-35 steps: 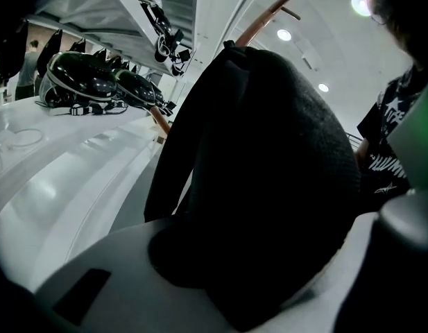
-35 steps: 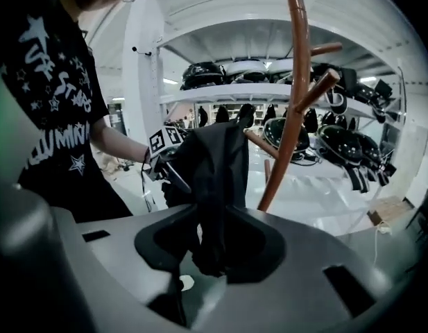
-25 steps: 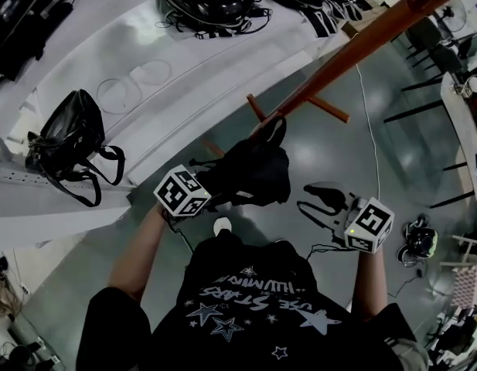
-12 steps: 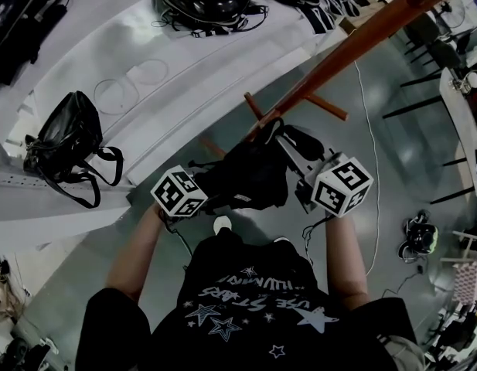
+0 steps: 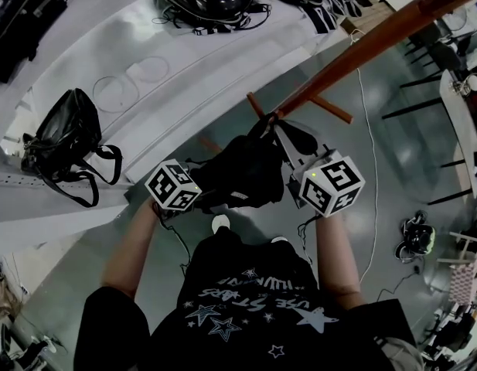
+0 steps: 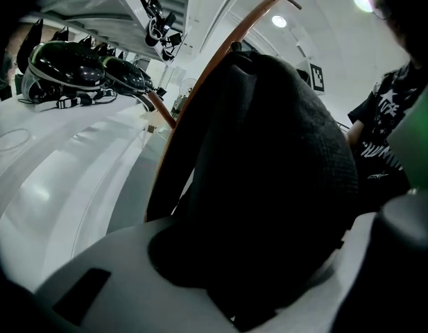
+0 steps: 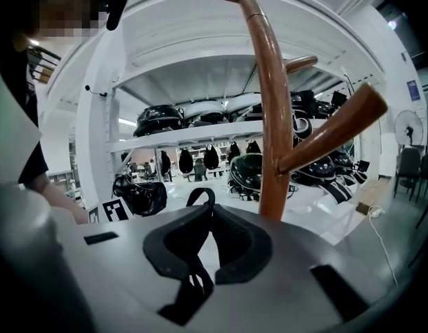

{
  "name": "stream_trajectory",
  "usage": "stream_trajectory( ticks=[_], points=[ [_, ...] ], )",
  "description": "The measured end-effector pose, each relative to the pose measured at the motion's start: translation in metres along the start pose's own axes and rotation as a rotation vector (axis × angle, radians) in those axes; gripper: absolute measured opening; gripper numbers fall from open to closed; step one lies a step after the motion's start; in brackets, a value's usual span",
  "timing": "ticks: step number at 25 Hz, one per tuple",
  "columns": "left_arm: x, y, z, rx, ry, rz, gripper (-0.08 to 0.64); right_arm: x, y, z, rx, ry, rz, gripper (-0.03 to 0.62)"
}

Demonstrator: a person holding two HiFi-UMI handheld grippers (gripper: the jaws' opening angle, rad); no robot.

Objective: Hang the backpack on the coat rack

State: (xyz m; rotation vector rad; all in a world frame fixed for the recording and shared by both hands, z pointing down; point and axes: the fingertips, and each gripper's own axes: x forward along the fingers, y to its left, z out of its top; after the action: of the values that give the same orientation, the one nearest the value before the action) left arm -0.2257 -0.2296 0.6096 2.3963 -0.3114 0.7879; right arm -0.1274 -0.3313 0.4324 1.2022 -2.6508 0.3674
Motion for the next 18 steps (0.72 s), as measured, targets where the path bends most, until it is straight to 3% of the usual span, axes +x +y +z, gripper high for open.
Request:
stream_trajectory(
  ticks=[18],
  points=[
    [0.024, 0.051, -0.005, 0.019, 0.085, -0.084, 0.077, 0.007, -0.015, -0.024, -0.020, 0.065, -0.113, 0.020]
  ],
)
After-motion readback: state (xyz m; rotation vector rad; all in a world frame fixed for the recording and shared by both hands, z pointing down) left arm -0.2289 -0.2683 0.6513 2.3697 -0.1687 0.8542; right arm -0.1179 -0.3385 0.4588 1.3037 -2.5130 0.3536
